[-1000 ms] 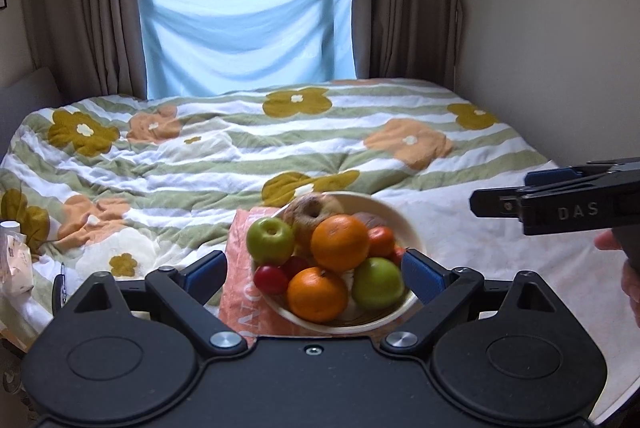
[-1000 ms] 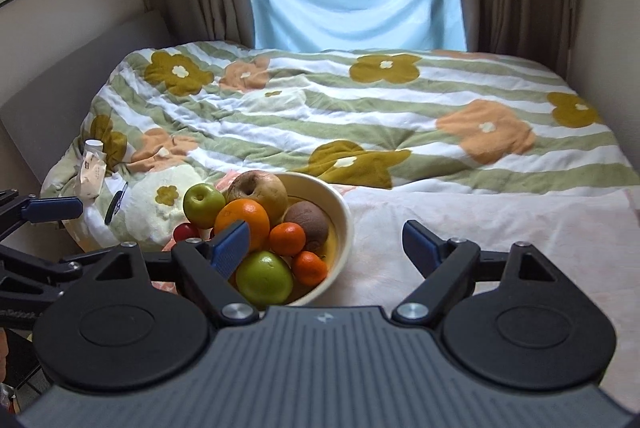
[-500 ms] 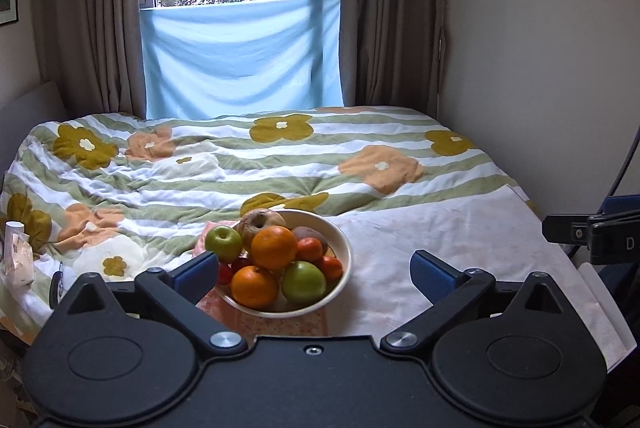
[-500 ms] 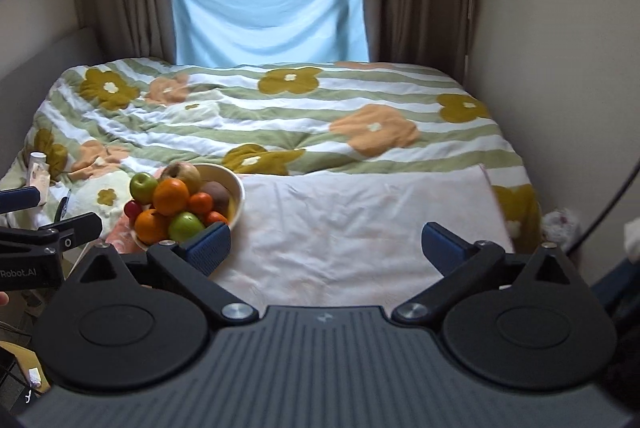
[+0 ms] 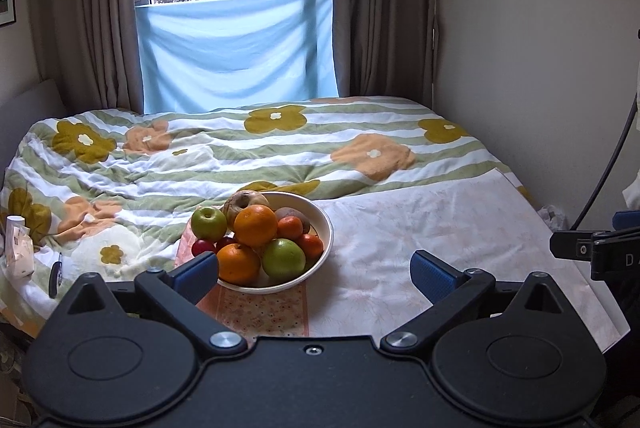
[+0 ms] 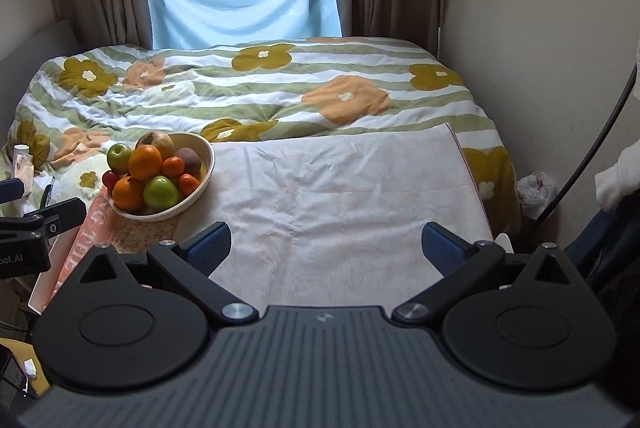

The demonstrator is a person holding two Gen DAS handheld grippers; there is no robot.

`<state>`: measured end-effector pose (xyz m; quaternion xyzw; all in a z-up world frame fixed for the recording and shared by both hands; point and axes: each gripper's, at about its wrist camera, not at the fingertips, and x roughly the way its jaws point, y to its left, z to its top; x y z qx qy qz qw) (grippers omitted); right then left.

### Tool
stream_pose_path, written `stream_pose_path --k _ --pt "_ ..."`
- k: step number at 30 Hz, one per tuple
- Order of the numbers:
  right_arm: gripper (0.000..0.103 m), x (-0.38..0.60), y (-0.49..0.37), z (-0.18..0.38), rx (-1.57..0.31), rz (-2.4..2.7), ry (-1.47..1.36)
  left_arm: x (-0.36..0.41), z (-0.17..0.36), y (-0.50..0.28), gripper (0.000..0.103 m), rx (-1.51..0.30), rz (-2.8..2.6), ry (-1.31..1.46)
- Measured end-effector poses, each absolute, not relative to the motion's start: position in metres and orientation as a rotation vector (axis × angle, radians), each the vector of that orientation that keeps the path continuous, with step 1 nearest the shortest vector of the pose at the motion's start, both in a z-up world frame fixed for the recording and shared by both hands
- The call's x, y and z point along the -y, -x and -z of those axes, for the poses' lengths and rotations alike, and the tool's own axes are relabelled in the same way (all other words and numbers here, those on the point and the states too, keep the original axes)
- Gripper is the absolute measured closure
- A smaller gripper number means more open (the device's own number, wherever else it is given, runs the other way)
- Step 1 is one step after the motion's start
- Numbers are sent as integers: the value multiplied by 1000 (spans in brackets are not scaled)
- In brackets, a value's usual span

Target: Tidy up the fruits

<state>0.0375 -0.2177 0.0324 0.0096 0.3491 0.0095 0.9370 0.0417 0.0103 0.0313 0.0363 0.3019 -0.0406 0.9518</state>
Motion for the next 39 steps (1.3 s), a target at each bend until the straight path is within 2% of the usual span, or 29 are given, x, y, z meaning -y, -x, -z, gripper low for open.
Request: stream_pose_path --k 39 --pt "0 221 -38 -25 -732 -3 -26 -13 -32 -38 0 -616 74 -87"
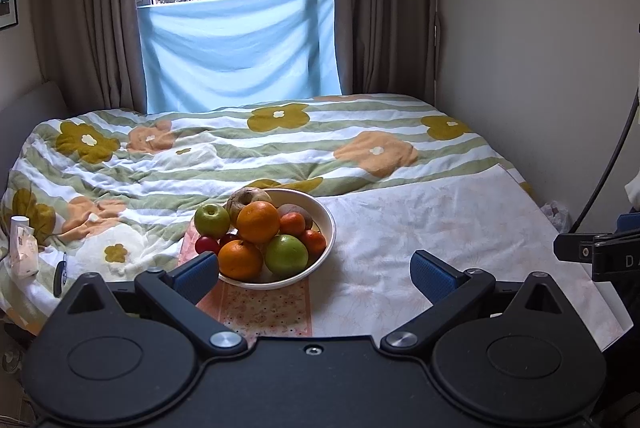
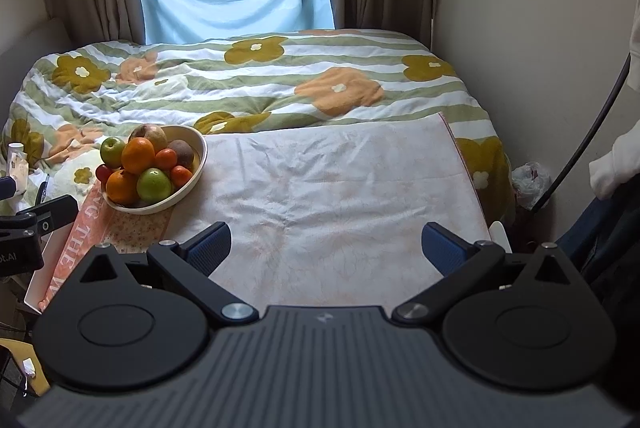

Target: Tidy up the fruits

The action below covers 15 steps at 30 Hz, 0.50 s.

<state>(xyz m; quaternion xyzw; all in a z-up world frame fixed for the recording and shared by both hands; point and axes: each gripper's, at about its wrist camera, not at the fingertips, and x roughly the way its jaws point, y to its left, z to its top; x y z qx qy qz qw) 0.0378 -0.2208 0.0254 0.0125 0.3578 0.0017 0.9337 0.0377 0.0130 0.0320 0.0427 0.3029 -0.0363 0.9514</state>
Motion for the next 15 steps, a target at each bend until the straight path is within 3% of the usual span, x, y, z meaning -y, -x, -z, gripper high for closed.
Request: stream_pose_path --k 15 --pt "0 215 -35 -26 -733 -12 -26 -18 -31 -34 0 -622 66 -79"
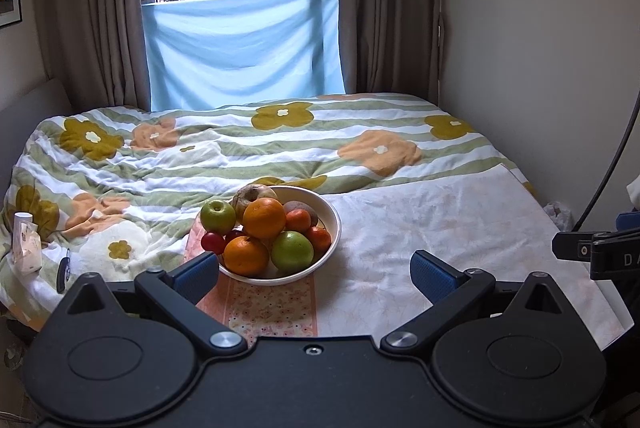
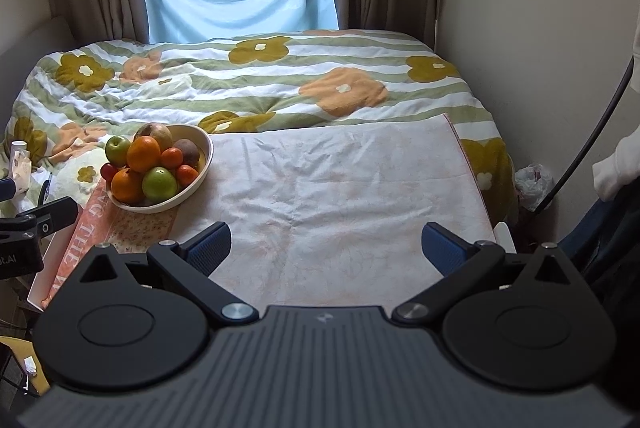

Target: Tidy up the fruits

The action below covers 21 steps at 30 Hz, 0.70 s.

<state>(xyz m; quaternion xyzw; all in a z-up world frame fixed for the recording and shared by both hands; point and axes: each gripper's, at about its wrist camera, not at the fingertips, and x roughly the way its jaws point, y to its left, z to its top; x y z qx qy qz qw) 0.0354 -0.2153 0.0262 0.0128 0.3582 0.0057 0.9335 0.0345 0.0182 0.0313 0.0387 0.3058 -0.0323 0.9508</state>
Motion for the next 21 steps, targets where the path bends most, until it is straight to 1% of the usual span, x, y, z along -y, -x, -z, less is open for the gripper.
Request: stream_pose_path --k 21 --pt "0 216 -36 -27 -732 -11 -30 -18 -32 -35 0 -615 32 -80"
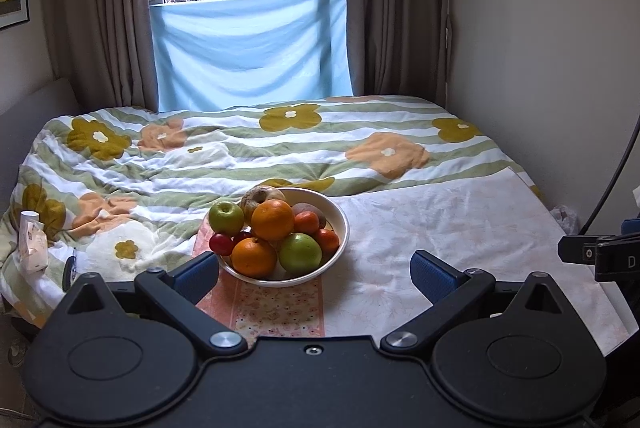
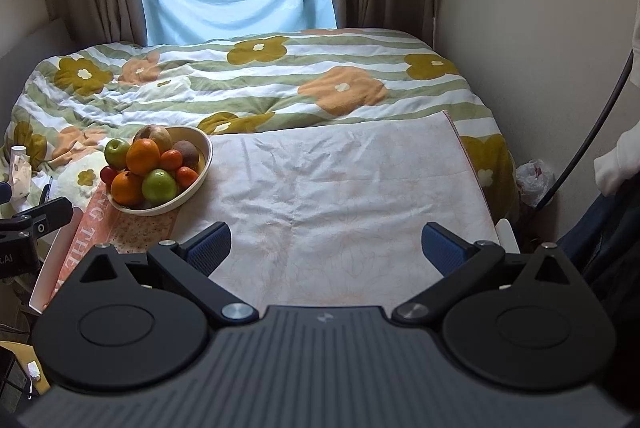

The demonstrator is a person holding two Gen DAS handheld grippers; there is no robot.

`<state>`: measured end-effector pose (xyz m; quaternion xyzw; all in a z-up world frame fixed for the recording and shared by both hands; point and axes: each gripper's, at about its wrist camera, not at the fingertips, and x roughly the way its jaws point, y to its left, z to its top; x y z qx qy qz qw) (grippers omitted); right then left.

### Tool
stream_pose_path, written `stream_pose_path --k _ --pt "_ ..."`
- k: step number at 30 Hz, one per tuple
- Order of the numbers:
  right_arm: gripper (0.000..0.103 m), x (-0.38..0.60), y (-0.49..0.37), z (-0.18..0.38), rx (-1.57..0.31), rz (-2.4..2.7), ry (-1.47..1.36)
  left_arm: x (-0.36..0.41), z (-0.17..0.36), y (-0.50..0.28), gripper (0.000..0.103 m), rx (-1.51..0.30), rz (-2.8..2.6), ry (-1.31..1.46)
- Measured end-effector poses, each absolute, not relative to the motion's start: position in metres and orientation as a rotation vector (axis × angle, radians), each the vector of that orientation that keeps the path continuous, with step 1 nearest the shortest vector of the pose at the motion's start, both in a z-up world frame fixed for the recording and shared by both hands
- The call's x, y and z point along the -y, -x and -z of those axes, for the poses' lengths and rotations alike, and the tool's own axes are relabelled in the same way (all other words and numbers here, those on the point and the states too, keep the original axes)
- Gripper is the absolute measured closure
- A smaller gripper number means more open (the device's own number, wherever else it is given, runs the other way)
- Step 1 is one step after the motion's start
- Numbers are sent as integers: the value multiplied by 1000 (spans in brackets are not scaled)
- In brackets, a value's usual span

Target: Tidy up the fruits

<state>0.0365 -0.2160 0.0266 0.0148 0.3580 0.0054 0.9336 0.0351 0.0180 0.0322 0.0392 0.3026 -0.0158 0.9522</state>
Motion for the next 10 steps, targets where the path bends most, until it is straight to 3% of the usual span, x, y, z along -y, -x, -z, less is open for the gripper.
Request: stream_pose_path --k 10 --pt "0 215 -37 -27 -733 -11 -31 -20 -31 -35 0 -606 29 -90"
